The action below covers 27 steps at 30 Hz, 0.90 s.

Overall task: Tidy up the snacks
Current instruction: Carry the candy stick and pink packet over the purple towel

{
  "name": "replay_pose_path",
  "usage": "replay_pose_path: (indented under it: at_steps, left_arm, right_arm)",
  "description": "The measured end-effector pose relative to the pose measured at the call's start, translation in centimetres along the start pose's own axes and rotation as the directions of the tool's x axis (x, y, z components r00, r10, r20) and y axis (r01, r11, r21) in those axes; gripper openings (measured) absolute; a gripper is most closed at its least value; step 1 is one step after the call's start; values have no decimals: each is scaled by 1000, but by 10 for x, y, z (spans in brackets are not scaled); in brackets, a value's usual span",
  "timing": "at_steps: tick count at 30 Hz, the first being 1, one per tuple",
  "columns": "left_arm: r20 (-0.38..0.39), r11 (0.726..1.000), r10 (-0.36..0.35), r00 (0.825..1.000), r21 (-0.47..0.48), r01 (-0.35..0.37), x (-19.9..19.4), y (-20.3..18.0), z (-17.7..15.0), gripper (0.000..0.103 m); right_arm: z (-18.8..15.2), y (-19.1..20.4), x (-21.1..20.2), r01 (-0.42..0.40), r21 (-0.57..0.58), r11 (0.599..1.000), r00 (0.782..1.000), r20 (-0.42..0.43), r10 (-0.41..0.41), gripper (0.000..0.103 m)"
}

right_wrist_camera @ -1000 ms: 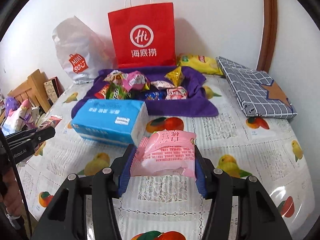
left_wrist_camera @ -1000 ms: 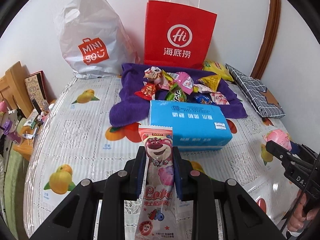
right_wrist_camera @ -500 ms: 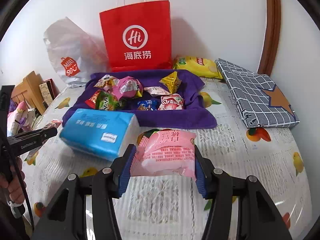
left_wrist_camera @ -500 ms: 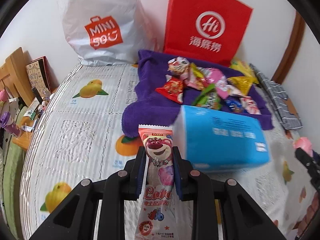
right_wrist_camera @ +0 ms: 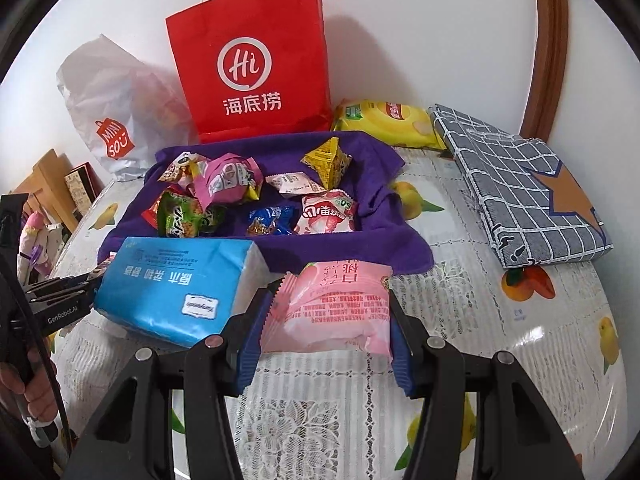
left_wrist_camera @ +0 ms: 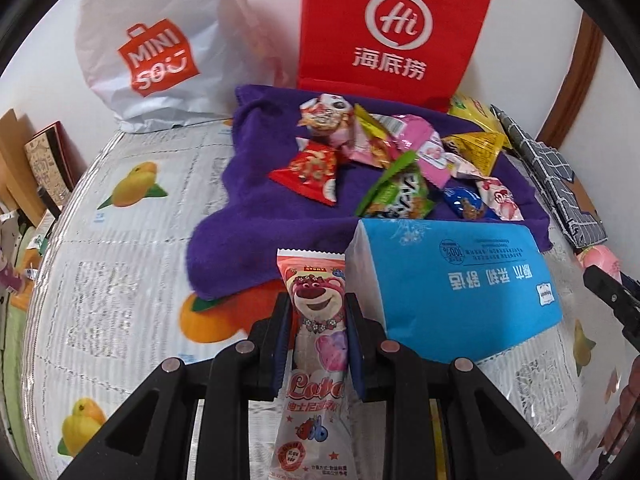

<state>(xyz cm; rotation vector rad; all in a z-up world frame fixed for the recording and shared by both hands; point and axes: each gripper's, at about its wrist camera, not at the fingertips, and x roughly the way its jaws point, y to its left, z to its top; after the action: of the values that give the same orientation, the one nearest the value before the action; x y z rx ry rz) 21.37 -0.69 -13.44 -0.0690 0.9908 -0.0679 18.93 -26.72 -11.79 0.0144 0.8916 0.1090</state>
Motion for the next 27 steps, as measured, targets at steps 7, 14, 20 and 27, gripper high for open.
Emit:
replay_pose_path:
  at_steps: [7,14,20,27]
  left_arm:
    - [-9,1000,17,1000,11,-17,2,-14,4,24]
    - [31,1000,28,999,9,-28,-21,-14,13,24]
    - [88,999,23,996,28,-25,-46,-22,28,24]
    - [119,999,7,993,35,-11,-62,-29,43,25]
  right_arm:
    - [3,-6,-7,-4,-2,1000,1000,15,4,53]
    - [24,-4,-21,-6,-17,1000,998,64,7,54]
    - [42,0,-32,4,-28,1000,996,93,-1,53]
    - [57,2,-42,9,-31,999,993,117,-5,54]
